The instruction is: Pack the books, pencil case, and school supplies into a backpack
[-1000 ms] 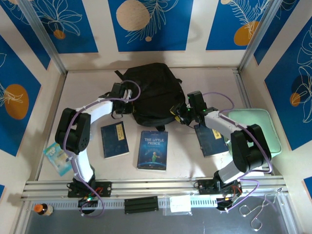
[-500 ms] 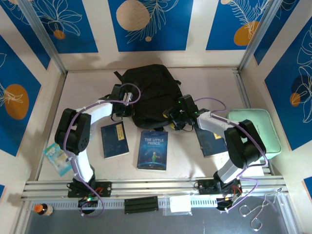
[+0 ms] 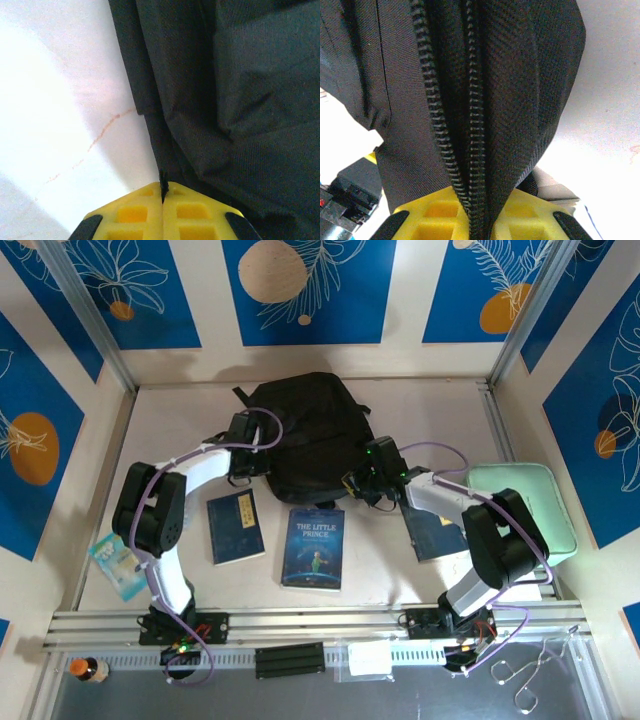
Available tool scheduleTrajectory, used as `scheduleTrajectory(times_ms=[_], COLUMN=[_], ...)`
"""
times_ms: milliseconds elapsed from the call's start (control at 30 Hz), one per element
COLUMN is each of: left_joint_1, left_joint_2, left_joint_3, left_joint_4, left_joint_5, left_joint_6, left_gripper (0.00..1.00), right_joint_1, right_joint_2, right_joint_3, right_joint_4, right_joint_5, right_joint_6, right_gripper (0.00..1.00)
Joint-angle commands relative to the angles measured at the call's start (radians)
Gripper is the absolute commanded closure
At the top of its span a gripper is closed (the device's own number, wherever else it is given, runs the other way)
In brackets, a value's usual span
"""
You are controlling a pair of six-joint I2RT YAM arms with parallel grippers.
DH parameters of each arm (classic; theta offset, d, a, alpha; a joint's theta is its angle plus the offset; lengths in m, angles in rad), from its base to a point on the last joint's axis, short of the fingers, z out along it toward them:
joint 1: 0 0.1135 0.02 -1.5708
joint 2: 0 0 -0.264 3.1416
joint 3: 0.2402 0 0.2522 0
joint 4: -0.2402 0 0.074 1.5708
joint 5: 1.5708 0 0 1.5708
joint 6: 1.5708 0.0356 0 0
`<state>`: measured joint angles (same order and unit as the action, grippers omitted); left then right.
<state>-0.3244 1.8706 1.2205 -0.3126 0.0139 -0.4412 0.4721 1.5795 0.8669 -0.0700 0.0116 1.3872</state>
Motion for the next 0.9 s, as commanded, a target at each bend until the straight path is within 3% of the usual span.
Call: scheduleTrajectory(times_ms=[0,200,333,367,467,667,867], left_joint_1=[0.060,0.080,0.121,0.131,0.143,0.144,0.144], left_joint_2=[0.054,0.097,0.103,0.099,0.058,-0.118,-0.301], left_joint_3=[0.067,0.149,0.175,0.185,0.193,0.118,-0.006], left_joint_4=[-0.022,-0.058,-0.066,-0.075,-0.094,-0.098,-0.067], left_joint_5=[-0.103,-0.147,-0.159,-0.151,-0.115,-0.027,-0.022], left_joint_6=[-0.035,-0.021,-0.015,-0.009,0.017,-0.009,-0.013], left_gripper=[1.00,1.00,1.00,0.97,0.75,0.48,0.26], right_joint_1=[-0.009,0.011,0.044,0.049,0.054,0.069,0.138], right_joint_2=[-0.019,0.057,0.094,0.087,0.034,-0.125,-0.150], right_joint_3=[-0.022,0.023,0.084,0.089,0.104,0.092,0.077], right_joint_4=[0.009,0.115,0.115,0.104,0.015,-0.267,-0.495], right_joint_5=[0.021,-0.113,-0.168,-0.160,-0.104,0.108,0.219], right_joint_6=[-0.022,-0.062,-0.115,-0.131,-0.225,-0.512,-0.728], right_gripper=[0.87,0.84,0.72,0.66,0.48,0.34,0.21])
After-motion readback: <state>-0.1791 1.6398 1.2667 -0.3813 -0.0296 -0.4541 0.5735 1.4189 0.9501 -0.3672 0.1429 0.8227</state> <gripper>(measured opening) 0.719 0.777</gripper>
